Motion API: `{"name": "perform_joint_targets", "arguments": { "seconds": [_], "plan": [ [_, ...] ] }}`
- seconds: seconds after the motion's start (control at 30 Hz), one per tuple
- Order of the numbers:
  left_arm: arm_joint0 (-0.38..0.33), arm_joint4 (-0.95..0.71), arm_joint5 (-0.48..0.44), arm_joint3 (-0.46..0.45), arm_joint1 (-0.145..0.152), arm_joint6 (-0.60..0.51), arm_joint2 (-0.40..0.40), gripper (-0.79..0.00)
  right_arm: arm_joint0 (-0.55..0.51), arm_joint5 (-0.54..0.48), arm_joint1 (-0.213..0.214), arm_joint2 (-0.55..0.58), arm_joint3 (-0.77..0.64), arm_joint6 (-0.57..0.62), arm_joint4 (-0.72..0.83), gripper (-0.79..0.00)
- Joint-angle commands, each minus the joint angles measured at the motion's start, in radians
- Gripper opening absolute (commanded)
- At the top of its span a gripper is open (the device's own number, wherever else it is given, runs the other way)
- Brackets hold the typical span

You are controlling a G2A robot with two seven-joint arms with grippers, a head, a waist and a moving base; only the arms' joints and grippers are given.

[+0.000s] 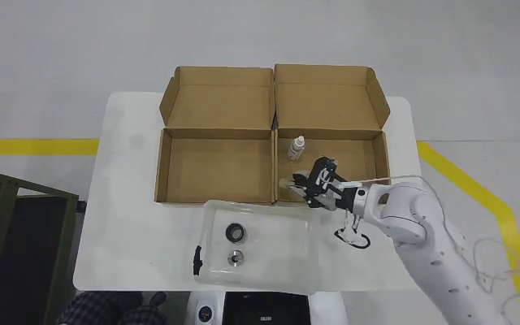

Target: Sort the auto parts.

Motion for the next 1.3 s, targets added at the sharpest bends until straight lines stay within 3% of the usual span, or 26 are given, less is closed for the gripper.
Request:
{"name": "perform_joint_targets", "arguments": {
  "seconds": [0.0, 0.53, 0.57, 0.67, 0.7, 0.73, 0.77, 0.8, 1.0, 1.27],
  "plan": [
    [0.0, 0.0, 0.0, 0.0, 0.0, 0.0, 0.0, 0.0, 0.026, 0.01, -0.005, -0.024, 0.037, -0.004, -0.009, -0.785],
    [0.0, 0.0, 0.0, 0.0, 0.0, 0.0, 0.0, 0.0, 0.116, 0.086, -0.027, -0.107, 0.21, -0.024, -0.079, -0.785],
    [0.0, 0.0, 0.0, 0.0, 0.0, 0.0, 0.0, 0.0, 0.119, 0.09, -0.028, -0.109, 0.215, -0.023, -0.083, -0.714],
    [0.0, 0.0, 0.0, 0.0, 0.0, 0.0, 0.0, 0.0, 0.121, 0.094, -0.029, -0.113, 0.224, -0.022, -0.096, -0.379],
    [0.0, 0.0, 0.0, 0.0, 0.0, 0.0, 0.0, 0.0, 0.12, 0.094, -0.029, -0.113, 0.225, -0.022, -0.099, -0.197],
    [0.0, 0.0, 0.0, 0.0, 0.0, 0.0, 0.0, 0.0, 0.118, 0.093, -0.029, -0.111, 0.226, -0.023, -0.1, -0.086],
    [0.0, 0.0, 0.0, 0.0, 0.0, 0.0, 0.0, 0.0, 0.116, 0.092, -0.028, -0.108, 0.227, -0.024, -0.102, -0.034],
    [0.0, 0.0, 0.0, 0.0, 0.0, 0.0, 0.0, 0.0, 0.113, 0.091, -0.027, -0.103, 0.226, -0.027, -0.098, 0.0],
    [0.0, 0.0, 0.0, 0.0, 0.0, 0.0, 0.0, 0.0, 0.059, 0.034, -0.011, -0.043, 0.143, -0.063, -0.11, 0.0],
    [0.0, 0.0, 0.0, 0.0, 0.0, 0.0, 0.0, 0.0, -0.139, 0.033, 0.022, 0.091, -0.135, -0.091, -0.17, 0.0]
  ]
}}
